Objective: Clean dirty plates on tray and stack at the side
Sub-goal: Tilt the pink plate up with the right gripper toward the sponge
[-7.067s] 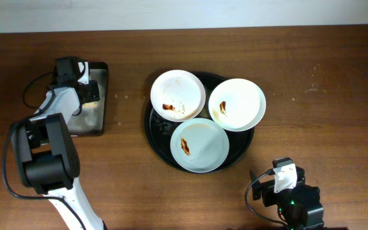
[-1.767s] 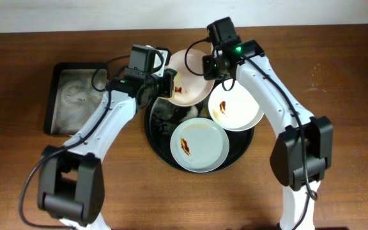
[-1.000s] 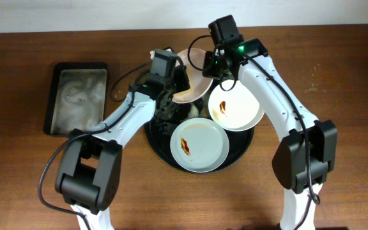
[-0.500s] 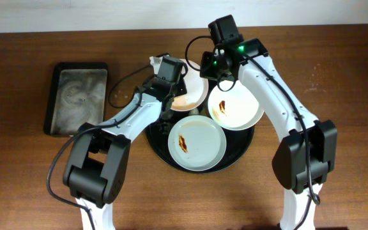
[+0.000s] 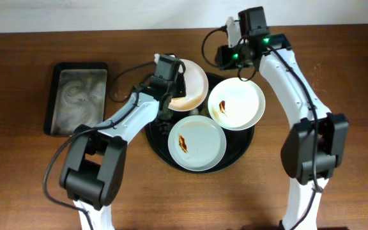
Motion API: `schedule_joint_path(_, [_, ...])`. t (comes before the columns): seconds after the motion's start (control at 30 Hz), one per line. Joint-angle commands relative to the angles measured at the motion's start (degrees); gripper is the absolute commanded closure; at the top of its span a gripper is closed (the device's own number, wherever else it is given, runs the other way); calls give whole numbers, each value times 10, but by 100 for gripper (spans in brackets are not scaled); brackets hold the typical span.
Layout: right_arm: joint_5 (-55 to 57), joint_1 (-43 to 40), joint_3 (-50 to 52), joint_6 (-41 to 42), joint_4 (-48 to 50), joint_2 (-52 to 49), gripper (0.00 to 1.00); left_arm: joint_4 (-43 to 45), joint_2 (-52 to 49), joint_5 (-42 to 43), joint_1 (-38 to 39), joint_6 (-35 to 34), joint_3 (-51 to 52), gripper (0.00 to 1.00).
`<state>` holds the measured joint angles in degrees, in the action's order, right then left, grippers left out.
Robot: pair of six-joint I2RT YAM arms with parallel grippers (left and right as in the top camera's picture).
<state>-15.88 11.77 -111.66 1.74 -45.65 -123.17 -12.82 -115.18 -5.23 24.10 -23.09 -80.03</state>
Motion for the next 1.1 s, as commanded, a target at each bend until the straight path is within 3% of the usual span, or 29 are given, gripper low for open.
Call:
schedule_joint_path(0.0, [-29, 3, -8, -92, 19, -39, 47, -6, 66, 14, -3, 61, 3, 99])
schedule_joint_path(0.07, [-39, 3, -7, -136, 45, -59, 42, -18, 88, 20, -3, 66, 3, 100])
schedule_joint_path(0.4, [-83, 6, -7, -210, 78, -130, 43, -67, 127, 30, -19, 69, 3, 100])
schedule_joint_path(0.83, [-70, 28, -7, -208, 45, -165, 50, -74, 141, 29, -32, 69, 3, 100])
schedule_joint_path(0.9, [-70, 29, -7, -208, 47, -169, 57, -74, 141, 29, -32, 69, 3, 100])
schedule_joint_path(0.97, [-70, 28, -7, -205, 54, -169, 81, -74, 141, 29, -32, 70, 3, 100])
schedule_joint_path(1.07, [-71, 28, -7, -181, 62, -169, 96, -74, 141, 29, -32, 70, 3, 100])
